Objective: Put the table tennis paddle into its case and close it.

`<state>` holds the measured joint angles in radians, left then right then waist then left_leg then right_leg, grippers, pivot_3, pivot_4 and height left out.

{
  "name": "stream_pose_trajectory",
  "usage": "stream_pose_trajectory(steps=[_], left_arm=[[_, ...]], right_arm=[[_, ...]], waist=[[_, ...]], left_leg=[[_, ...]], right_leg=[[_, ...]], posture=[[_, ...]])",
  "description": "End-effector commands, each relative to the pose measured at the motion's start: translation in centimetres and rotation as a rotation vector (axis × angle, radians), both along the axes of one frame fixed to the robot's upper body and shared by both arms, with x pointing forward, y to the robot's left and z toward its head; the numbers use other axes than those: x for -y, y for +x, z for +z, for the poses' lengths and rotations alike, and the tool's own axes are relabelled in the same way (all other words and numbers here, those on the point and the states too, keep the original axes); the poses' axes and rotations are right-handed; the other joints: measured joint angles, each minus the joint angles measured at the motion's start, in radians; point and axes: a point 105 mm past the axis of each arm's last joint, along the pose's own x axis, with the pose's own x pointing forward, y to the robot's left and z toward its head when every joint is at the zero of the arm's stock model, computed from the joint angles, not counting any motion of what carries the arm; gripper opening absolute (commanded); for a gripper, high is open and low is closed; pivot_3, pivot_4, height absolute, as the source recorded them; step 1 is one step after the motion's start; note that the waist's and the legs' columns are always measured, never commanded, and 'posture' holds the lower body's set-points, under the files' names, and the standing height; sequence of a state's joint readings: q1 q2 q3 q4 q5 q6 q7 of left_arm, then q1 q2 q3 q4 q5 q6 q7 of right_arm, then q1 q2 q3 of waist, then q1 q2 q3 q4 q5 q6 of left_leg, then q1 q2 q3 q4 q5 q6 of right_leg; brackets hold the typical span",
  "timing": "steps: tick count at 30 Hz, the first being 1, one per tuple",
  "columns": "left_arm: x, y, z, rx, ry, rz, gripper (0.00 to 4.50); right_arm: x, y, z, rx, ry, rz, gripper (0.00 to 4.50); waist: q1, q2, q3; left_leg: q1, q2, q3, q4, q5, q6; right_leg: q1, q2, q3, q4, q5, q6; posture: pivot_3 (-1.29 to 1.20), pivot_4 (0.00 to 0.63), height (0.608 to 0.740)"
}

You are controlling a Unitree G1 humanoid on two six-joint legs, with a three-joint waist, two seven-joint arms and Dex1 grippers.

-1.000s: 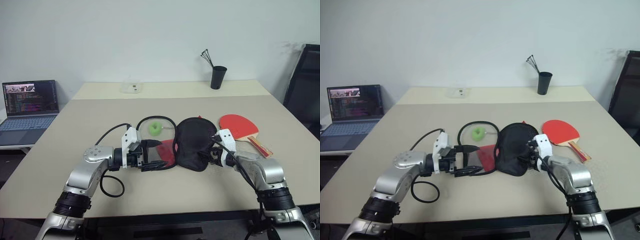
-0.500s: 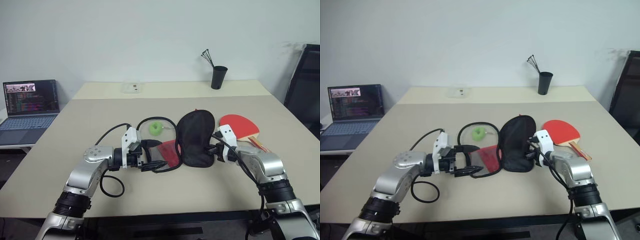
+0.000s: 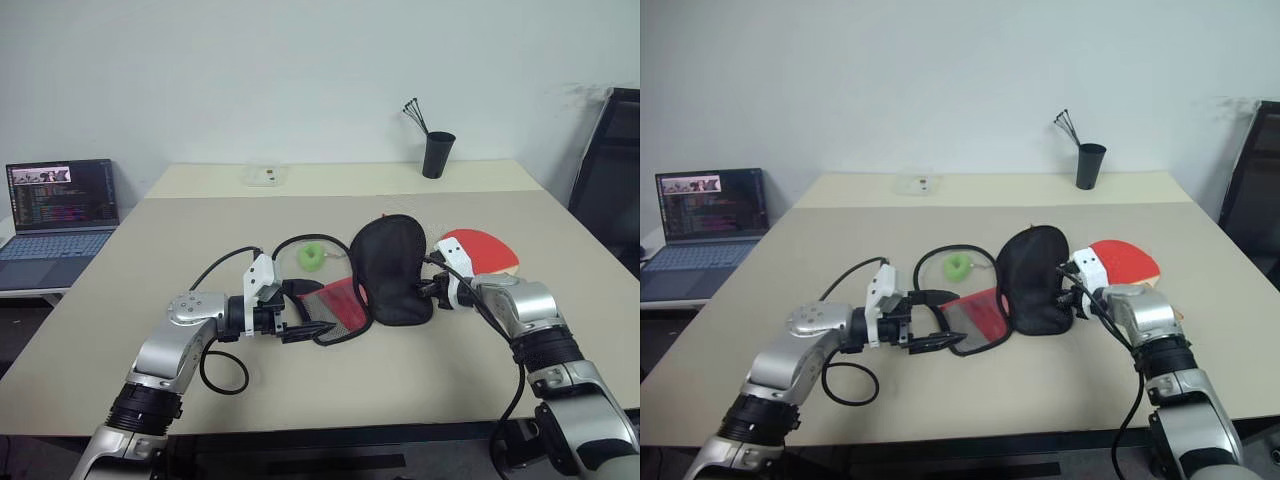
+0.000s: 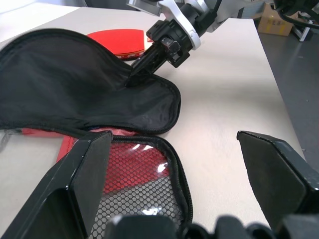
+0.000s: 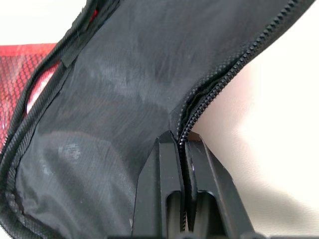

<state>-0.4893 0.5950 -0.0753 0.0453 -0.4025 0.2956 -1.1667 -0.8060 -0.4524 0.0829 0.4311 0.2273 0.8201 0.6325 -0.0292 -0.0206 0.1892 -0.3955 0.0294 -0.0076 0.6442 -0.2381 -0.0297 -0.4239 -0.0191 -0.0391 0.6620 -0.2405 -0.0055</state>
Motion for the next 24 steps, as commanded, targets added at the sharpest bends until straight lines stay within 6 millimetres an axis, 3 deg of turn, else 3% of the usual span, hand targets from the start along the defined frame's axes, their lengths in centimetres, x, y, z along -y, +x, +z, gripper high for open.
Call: stream_pose_trajectory(steps=[1, 7, 13, 15, 19, 24], left_arm=[[0.0, -0.2, 1.2, 0.053, -0.007, -0.004, 4.39], [0.1, -0.2, 1.1, 0.05, -0.009, -0.012, 4.39], [0.6, -0.4, 1.0, 0.049, -0.012, -0.03, 4.39], [0.8, -0.5, 1.0, 0.05, -0.013, -0.038, 4.39], [1.3, -0.7, 1.2, 0.053, -0.016, -0.06, 4.39], [2.1, -0.7, 1.5, 0.061, -0.011, -0.089, 4.39]], right_arm=[[0.2, 0.5, 1.7, 0.067, -0.008, -0.007, 0.64], [0.8, 0.6, 2.5, 0.11, -0.043, -0.011, 2.54], [2.7, 0.3, 5.7, 0.196, -0.021, -0.007, 4.49], [3.5, -0.2, 6.9, 0.216, 0.017, 0.01, 4.49], [7.9, -0.4, 8.1, 0.237, 0.007, -0.081, 4.49], [14.5, -0.2, 7.1, 0.203, -0.054, -0.275, 4.49]], waist=[[0.0, 0.0, 0.0], [0.0, 0.0, 0.0], [0.002, 0.0, 0.0], [0.002, 0.0, 0.0], [0.004, 0.0, 0.0], [0.004, 0.0, 0.0]], left_leg=[[0.0, 0.0, 0.0, 0.0, 0.0, 0.0], [0.0, 0.0, 0.0, 0.0, 0.0, 0.0], [0.0, 0.0, 0.0, 0.0, 0.0, 0.0], [0.0, 0.0, 0.0, 0.0, 0.0, 0.0], [0.0, 0.0, 0.0, 0.0, 0.0, 0.0], [0.0, -0.001, 0.001, 0.0, 0.0, 0.0]], right_leg=[[0.0, 0.0, 0.0, 0.0, 0.0, 0.0], [0.0, 0.0, 0.0, 0.0, 0.0, 0.0], [0.0, 0.0, 0.0, 0.0, 0.0, 0.0], [0.0, 0.0, 0.0, 0.0, 0.0, 0.0], [0.0, 0.0, 0.0, 0.0, 0.0, 0.0], [0.0, 0.0, 0.001, 0.0, 0.0, 0.0]], posture=[[0.0, 0.15, 0.74], [0.0, 0.15, 0.74], [0.0, 0.15, 0.74], [0.0, 0.15, 0.74], [0.0, 0.15, 0.74], [0.0, 0.15, 0.74]])
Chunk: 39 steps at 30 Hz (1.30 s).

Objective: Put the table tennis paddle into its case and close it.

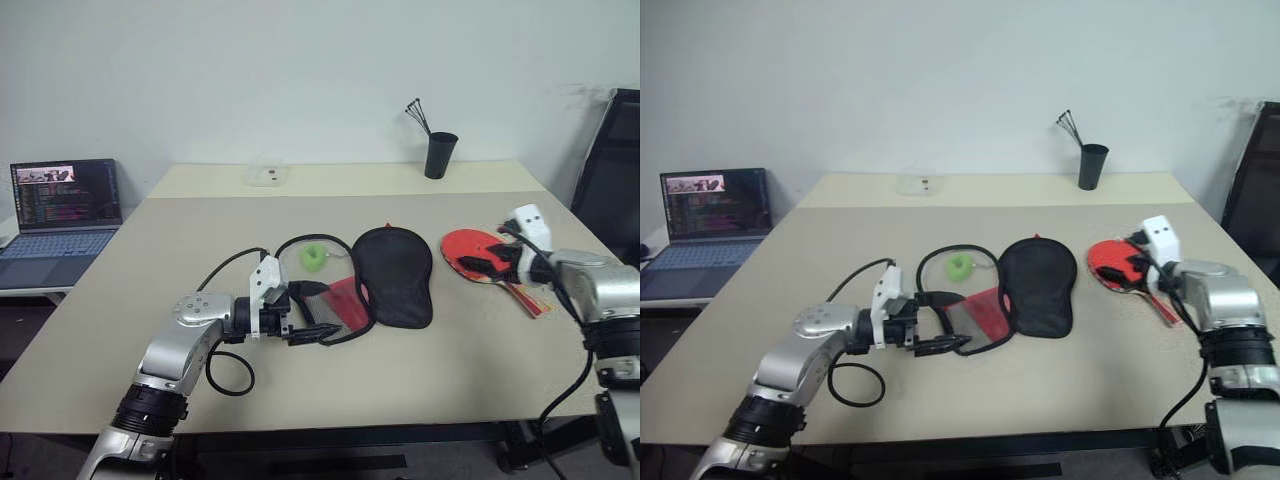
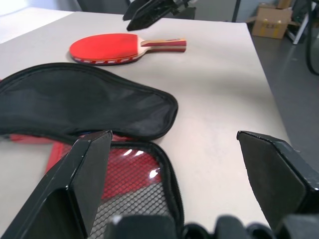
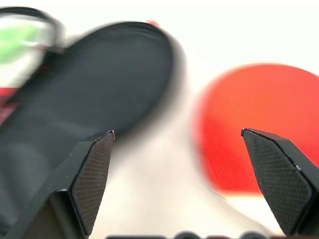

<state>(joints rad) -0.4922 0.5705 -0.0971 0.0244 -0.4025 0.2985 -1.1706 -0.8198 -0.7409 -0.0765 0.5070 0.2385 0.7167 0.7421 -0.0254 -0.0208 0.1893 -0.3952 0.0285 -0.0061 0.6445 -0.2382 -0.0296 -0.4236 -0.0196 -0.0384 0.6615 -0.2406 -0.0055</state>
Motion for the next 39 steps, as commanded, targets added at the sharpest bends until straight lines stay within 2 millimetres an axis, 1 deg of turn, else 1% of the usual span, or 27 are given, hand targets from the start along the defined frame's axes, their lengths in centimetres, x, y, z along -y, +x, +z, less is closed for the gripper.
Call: stream_pose_trajectory(steps=[1, 2, 4, 5, 8, 11, 16, 26, 27, 28, 29, 32, 36, 37, 38, 39], left_arm=[[1.0, -0.2, 1.5, 0.06, -0.002, -0.052, 4.39], [1.1, -0.2, 1.5, 0.06, -0.002, -0.056, 4.39], [1.2, -0.2, 1.6, 0.06, -0.001, -0.063, 4.39], [1.3, -0.1, 1.6, 0.059, -0.001, -0.064, 4.39], [1.4, 0.0, 1.7, 0.059, 0.0, -0.072, 4.39], [1.6, 0.1, 1.7, 0.06, 0.0, -0.077, 4.39], [1.5, 0.1, 1.8, 0.061, 0.002, -0.078, 4.39], [1.3, 0.1, 1.8, 0.062, 0.004, -0.066, 4.39], [1.3, 0.1, 1.8, 0.062, 0.004, -0.066, 4.39], [1.3, 0.0, 1.8, 0.062, 0.004, -0.065, 4.39], [1.2, 0.0, 1.8, 0.062, 0.005, -0.064, 4.39], [1.2, 0.0, 1.8, 0.062, 0.005, -0.061, 4.39], [1.1, 0.1, 1.7, 0.062, 0.008, -0.057, 4.39], [1.1, 0.1, 1.7, 0.062, 0.009, -0.056, 4.39], [1.0, 0.0, 1.6, 0.062, 0.01, -0.055, 4.39], [1.0, 0.0, 1.5, 0.061, 0.01, -0.053, 4.39]], right_arm=[[4.1, 0.2, 0.6, 0.03, -0.027, -0.121, 4.49], [4.9, 0.2, 0.1, 0.018, -0.032, -0.144, 4.49], [5.7, 0.2, -0.6, -0.003, -0.034, -0.164, 4.49], [5.8, 0.2, -0.7, -0.007, -0.035, -0.166, 4.49], [6.2, 0.3, -2.8, -0.051, -0.029, -0.189, 4.49], [5.7, 0.6, -4.2, -0.073, -0.02, -0.19, 4.49], [4.6, 0.9, -5.6, -0.091, -0.031, -0.169, 4.49], [4.1, 1.5, -6.7, -0.089, -0.049, -0.204, 4.49], [4.1, 1.5, -6.7, -0.087, -0.05, -0.21, 4.09], [4.0, 1.6, -6.7, -0.087, -0.041, -0.215, 3.89], [3.8, 1.7, -6.8, -0.088, -0.03, -0.218, 3.59], [3.6, 1.8, -6.9, -0.096, -0.013, -0.227, 2.53], [4.0, 1.8, -7.0, -0.093, -0.026, -0.274, 1.4], [4.3, 1.8, -7.0, -0.086, -0.039, -0.295, 1.21], [4.5, 2.0, -6.6, -0.072, -0.062, -0.307, 1.14], [4.5, 2.3, -5.9, -0.044, -0.069, -0.318, 1.14]], waist=[[0.0, 0.0, 0.0], [-0.001, 0.0, 0.0], [-0.006, 0.0, 0.0], [-0.008, 0.0, 0.0], [-0.009, 0.0, 0.0], [-0.008, 0.0, 0.0], [-0.007, 0.0, 0.0], [-0.008, 0.0, 0.0], [-0.008, 0.0, 0.0], [-0.008, 0.0, 0.0], [-0.008, 0.0, 0.0], [-0.008, -0.001, 0.0], [-0.009, -0.001, 0.0], [-0.01, -0.001, 0.0], [-0.01, -0.001, -0.001], [-0.01, -0.002, -0.001]], left_leg=[[0.0, 0.0, 0.001, 0.0, 0.0, 0.0], [0.0, 0.0, 0.001, 0.0, 0.0, 0.0], [0.001, 0.0, 0.003, 0.0, 0.0, 0.0], [0.002, 0.0, 0.003, -0.001, 0.0, 0.0], [0.003, 0.001, 0.005, -0.001, -0.001, 0.001], [0.003, 0.001, 0.006, 0.0, -0.001, 0.001], [0.003, 0.001, 0.006, 0.0, -0.001, 0.001], [0.009, 0.001, 0.008, 0.0, -0.001, 0.001], [0.009, 0.001, 0.009, 0.0, -0.001, 0.001], [0.009, 0.001, 0.009, 0.0, -0.001, 0.001], [0.009, 0.001, 0.009, 0.0, -0.001, 0.001], [0.009, 0.001, 0.009, 0.0, -0.001, 0.001], [0.01, 0.001, 0.009, -0.001, -0.001, 0.001], [0.011, 0.001, 0.01, -0.001, -0.001, 0.001], [0.011, 0.001, 0.011, -0.001, -0.001, 0.001], [0.011, 0.001, 0.011, -0.001, -0.001, 0.001]], right_leg=[[0.0, 0.0, 0.0, 0.0, 0.0, 0.0], [0.0, 0.0, 0.001, 0.0, 0.0, 0.0], [0.0, 0.0, 0.002, 0.0, 0.0, 0.0], [0.0, 0.0, 0.003, 0.0, 0.0, 0.0], [0.0, 0.001, 0.005, 0.001, 0.0, 0.0], [0.0, 0.001, 0.005, 0.001, 0.0, 0.0], [0.0, 0.001, 0.005, 0.001, 0.0, 0.0], [0.003, 0.001, 0.008, 0.002, 0.001, 0.001], [0.004, 0.001, 0.008, 0.002, 0.001, 0.001], [0.004, 0.001, 0.008, 0.002, 0.001, 0.001], [0.004, 0.001, 0.009, 0.002, 0.001, 0.0], [0.004, 0.001, 0.009, 0.002, 0.001, 0.001], [0.003, 0.001, 0.01, 0.002, 0.001, 0.001], [0.003, 0.001, 0.011, 0.002, 0.001, 0.001], [0.003, 0.001, 0.011, 0.003, 0.001, 0.001], [0.004, 0.001, 0.012, 0.003, 0.001, 0.001]], posture=[[0.0, 0.15, 0.74], [0.0, 0.15, 0.74], [0.0, 0.15, 0.74], [0.0, 0.15, 0.74], [0.0, 0.15, 0.74], [0.0, 0.15, 0.74], [0.0, 0.15, 0.74], [0.0, 0.15, 0.74], [0.0, 0.15, 0.74], [0.0, 0.15, 0.74], [0.0, 0.15, 0.74], [0.0, 0.15, 0.74], [0.0, 0.15, 0.74], [0.0, 0.15, 0.74], [0.0, 0.15, 0.74], [0.0, 0.15, 0.74]])
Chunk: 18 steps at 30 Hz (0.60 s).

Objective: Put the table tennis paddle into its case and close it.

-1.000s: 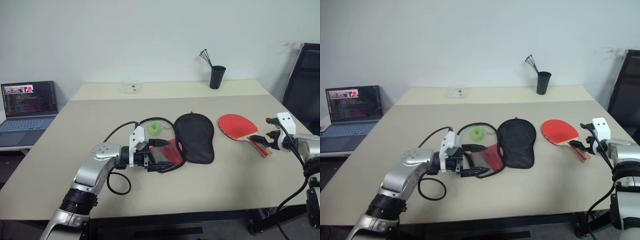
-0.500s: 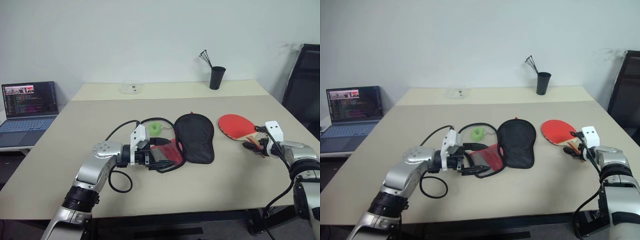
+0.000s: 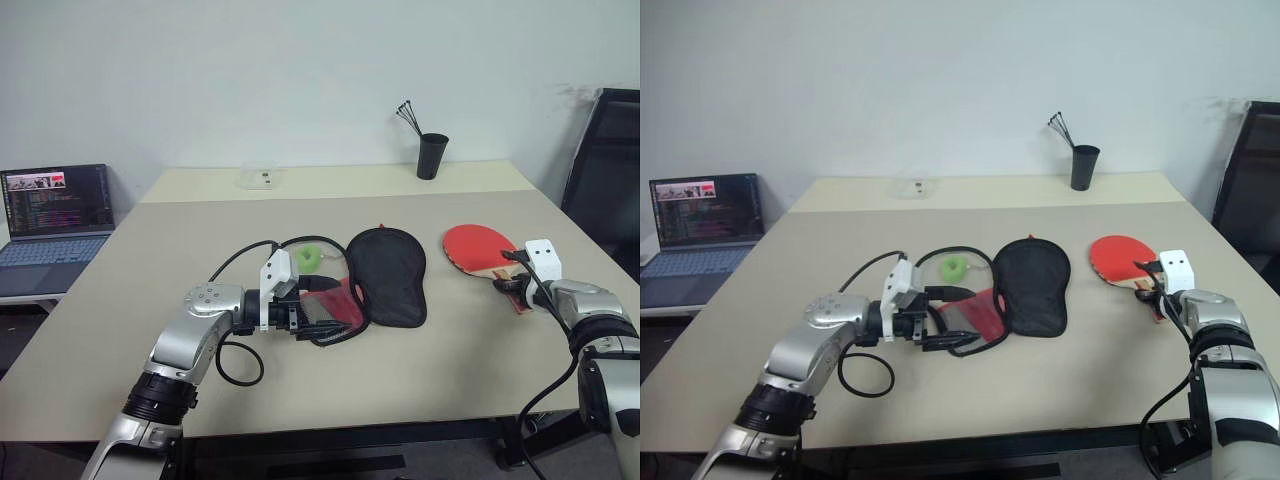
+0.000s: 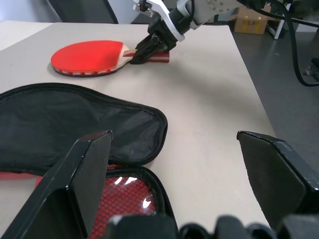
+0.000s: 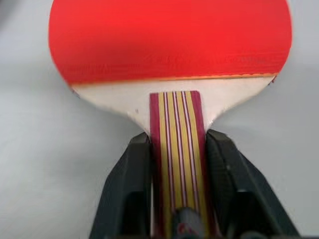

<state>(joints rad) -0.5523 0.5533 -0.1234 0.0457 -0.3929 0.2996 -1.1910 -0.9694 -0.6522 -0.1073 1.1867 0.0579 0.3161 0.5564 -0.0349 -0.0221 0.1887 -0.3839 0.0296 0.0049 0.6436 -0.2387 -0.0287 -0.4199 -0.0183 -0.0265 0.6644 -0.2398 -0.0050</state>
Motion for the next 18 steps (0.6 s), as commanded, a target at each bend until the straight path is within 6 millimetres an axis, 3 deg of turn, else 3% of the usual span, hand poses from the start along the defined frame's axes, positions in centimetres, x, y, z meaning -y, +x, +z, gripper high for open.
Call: stream_pose_trajectory(steps=[1, 5, 8, 10, 13, 18], left_arm=[[-0.2, -0.4, 0.6, 0.039, 0.001, -0.004, 4.39], [-0.5, -0.6, 0.3, 0.03, -0.003, 0.01, 4.39], [-1.0, -0.7, 0.4, 0.033, -0.013, 0.027, 4.39], [-1.5, -0.8, 0.5, 0.033, -0.014, 0.028, 4.39], [-2.4, -0.9, 0.8, 0.033, -0.006, 0.043, 4.39], [-3.0, -0.7, 0.9, 0.04, 0.001, 0.069, 4.39]], right_arm=[[-0.1, 0.9, 1.7, 0.062, -0.027, -0.041, 1.14], [-1.9, 1.9, 4.9, 0.152, -0.006, -0.002, 1.14], [-5.0, 1.7, 7.5, 0.212, 0.029, 0.076, 1.14], [-7.2, 1.0, 8.2, 0.226, 0.062, 0.113, 1.14], [-12.3, -0.7, 8.6, 0.235, 0.158, 0.178, 1.13], [-16.8, -2.5, 7.3, 0.187, 0.261, 0.17, 1.13]], waist=[[0.0, 0.0, 0.0], [-0.001, 0.0, 0.0], [-0.001, 0.0, 0.0], [0.001, 0.0, 0.0], [0.002, 0.0, 0.0], [0.008, 0.0, 0.0]], left_leg=[[0.0, 0.0, 0.0, 0.0, 0.0, 0.0], [0.001, -0.001, 0.006, 0.0, 0.0, 0.0], [0.0, 0.0, 0.008, 0.0, 0.0, 0.0], [-0.001, 0.0, 0.007, -0.001, 0.0, 0.001], [-0.002, 0.001, 0.006, -0.002, -0.001, 0.001], [-0.003, 0.001, 0.006, -0.001, -0.001, 0.001]], right_leg=[[0.0, 0.0, 0.001, 0.0, 0.0, 0.0], [-0.001, 0.0, 0.007, 0.0, 0.003, 0.003], [-0.004, 0.0, 0.009, 0.0, 0.003, 0.003], [-0.005, 0.0, 0.009, -0.001, 0.003, 0.003], [-0.005, 0.0, 0.008, -0.001, 0.003, 0.004], [-0.006, 0.0, 0.007, 0.0, 0.003, 0.003]], posture=[[0.0, 0.15, 0.74], [0.0, 0.15, 0.74], [0.0, 0.15, 0.74], [0.0, 0.15, 0.74], [0.0, 0.15, 0.74], [0.0, 0.15, 0.74]])
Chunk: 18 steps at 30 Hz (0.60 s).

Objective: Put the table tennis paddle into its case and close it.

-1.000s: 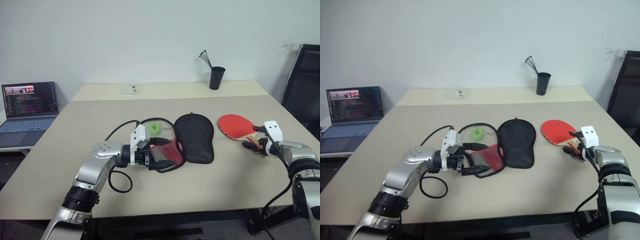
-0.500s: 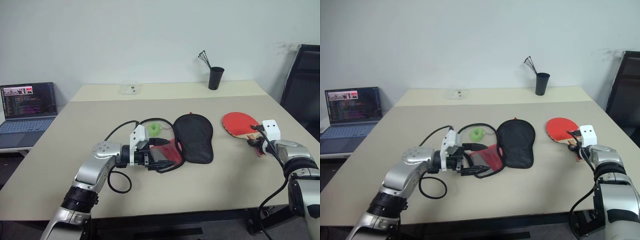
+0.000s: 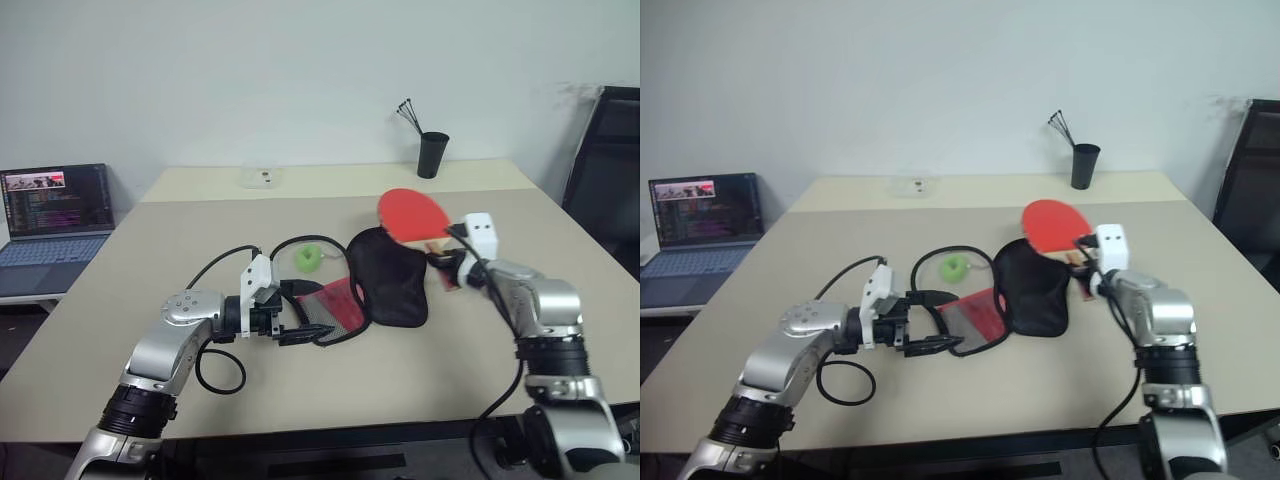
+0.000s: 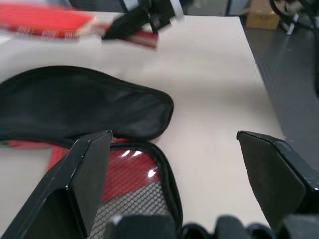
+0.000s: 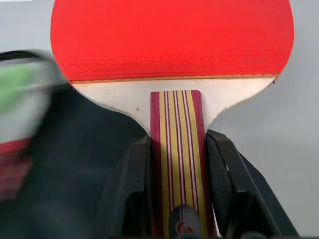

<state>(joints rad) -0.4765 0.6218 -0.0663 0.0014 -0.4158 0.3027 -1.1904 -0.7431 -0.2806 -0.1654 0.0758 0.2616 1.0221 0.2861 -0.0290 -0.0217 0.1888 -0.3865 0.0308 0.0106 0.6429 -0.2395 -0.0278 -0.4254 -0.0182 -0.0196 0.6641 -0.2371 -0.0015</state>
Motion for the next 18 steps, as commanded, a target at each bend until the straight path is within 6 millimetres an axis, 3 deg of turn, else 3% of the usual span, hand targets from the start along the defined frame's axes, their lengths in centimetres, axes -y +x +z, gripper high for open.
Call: stream_pose_trajectory(steps=[1, 6, 12, 18], left_arm=[[-0.5, -0.1, 1.2, 0.045, -0.012, 0.012, 4.39], [-0.6, -0.2, 1.1, 0.045, -0.011, 0.021, 4.39], [-0.4, -0.2, 1.1, 0.047, -0.011, 0.026, 4.39], [-0.4, -0.3, 1.0, 0.044, -0.01, 0.03, 4.39]], right_arm=[[-1.5, -1.1, 1.7, 0.045, 0.044, -0.028, 1.13], [-4.3, -1.2, -0.4, -0.004, 0.074, -0.048, 1.13], [-3.9, 0.0, -2.4, -0.033, 0.061, -0.117, 1.13], [-3.6, 1.2, -2.8, -0.02, 0.042, -0.154, 1.13]], waist=[[0.004, 0.0, 0.0], [0.003, 0.0, 0.0], [0.002, 0.0, 0.0], [-0.002, 0.0, 0.0]], left_leg=[[-0.001, 0.0, 0.0, 0.0, 0.0, 0.0], [-0.005, -0.001, -0.001, 0.001, 0.0, 0.0], [-0.005, -0.002, -0.001, 0.001, 0.0, 0.0], [-0.005, -0.002, -0.001, 0.001, 0.0, 0.0]], right_leg=[[0.0, -0.001, 0.0, 0.0, 0.0, 0.0], [-0.001, -0.002, -0.001, -0.002, 0.0, 0.001], [-0.001, -0.002, -0.001, -0.002, 0.0, 0.001], [-0.002, -0.001, -0.001, -0.002, 0.001, 0.001]], posture=[[0.0, 0.15, 0.74], [0.0, 0.15, 0.74], [0.0, 0.15, 0.74], [0.0, 0.15, 0.74]])
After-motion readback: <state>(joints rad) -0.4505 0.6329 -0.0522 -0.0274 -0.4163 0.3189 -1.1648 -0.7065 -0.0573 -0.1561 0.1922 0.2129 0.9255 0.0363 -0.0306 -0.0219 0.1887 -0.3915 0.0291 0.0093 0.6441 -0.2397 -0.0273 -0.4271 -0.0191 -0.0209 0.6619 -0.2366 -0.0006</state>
